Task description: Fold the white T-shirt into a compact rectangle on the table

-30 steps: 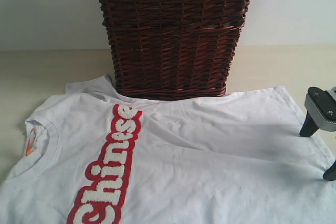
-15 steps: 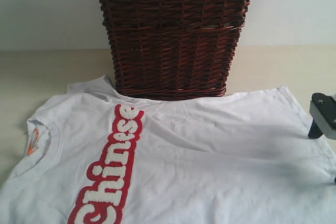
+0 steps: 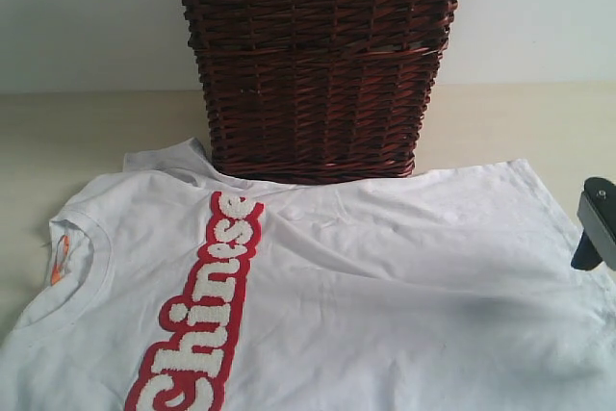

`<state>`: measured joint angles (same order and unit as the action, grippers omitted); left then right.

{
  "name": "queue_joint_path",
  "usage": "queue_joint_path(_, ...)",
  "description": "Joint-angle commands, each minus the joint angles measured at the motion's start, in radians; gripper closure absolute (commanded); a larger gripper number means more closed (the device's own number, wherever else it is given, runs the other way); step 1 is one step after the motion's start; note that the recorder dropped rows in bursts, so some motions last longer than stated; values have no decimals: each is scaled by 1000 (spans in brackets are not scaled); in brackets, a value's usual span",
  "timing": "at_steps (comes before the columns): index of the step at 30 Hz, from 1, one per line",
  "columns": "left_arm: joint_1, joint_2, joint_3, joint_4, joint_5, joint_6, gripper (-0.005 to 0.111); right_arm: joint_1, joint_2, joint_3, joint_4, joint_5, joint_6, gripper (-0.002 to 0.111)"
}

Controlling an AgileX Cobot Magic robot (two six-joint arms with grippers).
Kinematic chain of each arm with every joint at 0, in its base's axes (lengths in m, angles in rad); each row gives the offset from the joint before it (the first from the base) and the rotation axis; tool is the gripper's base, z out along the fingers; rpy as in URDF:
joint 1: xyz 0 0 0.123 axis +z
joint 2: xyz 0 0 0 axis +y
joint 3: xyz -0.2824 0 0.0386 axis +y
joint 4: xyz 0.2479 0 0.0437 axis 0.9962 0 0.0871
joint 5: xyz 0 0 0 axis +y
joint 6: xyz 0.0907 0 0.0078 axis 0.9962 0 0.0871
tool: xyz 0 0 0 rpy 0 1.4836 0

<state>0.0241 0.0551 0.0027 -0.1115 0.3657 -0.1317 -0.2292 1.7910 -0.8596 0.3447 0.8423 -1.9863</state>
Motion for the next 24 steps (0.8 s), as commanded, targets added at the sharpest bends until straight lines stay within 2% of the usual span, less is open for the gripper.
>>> queue_joint_path(1, -5, 5, -3, -2, -7, 0, 107, -4, -8, 68, 16, -106, -53, 3)
queue_joint_path(9, -5, 5, -3, -2, -7, 0, 107, -4, -6, 76, 16, -197, -61, 3)
queue_joint_path(24, -5, 5, -3, -2, -7, 0, 107, -30, 98, 74, -60, -164, -19, 4)
